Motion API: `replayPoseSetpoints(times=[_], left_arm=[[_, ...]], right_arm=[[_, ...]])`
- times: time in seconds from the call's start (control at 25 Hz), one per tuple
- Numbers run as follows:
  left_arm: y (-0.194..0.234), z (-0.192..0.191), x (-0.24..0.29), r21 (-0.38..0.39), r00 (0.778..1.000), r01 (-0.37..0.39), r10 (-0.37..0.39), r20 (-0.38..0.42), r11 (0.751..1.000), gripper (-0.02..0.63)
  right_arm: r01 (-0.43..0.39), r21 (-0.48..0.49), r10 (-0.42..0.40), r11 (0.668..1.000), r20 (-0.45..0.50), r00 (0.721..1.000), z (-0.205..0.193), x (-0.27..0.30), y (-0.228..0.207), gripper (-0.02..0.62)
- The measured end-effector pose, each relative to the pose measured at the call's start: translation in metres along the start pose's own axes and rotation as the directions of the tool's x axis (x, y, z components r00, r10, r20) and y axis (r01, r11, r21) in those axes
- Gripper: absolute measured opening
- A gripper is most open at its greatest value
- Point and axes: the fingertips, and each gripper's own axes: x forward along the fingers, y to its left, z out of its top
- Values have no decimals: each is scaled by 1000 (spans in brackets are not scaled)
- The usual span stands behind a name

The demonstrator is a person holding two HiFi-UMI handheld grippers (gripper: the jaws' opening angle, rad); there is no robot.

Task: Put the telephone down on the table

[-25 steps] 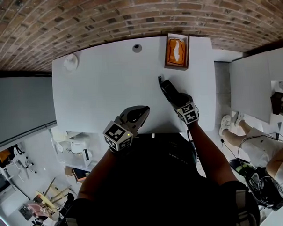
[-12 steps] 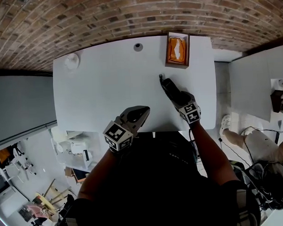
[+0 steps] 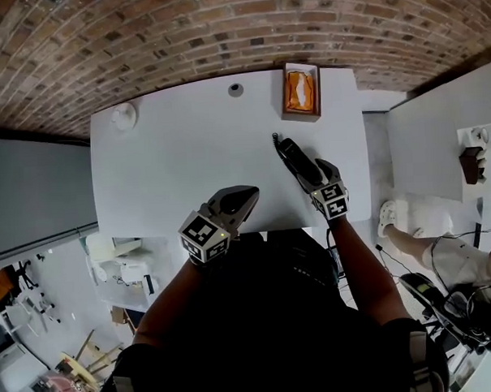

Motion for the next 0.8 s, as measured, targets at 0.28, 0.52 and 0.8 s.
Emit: replayPoseSetpoints(times=[0.28, 0.52, 0.8], left_arm=[[-6, 20, -20, 58, 997, 50, -53, 50, 997, 6], [-16, 37, -46, 108, 989, 96, -107, 99, 990, 6], [-19, 48, -82, 153, 979, 124, -146, 143, 980, 6]], right_arm=[[60, 12, -61, 998, 104, 993, 51, -35, 33, 284], [102, 28, -105, 994, 216, 971, 100, -74, 71, 258], [176, 34, -176, 984, 360, 916, 150, -121, 120, 62]])
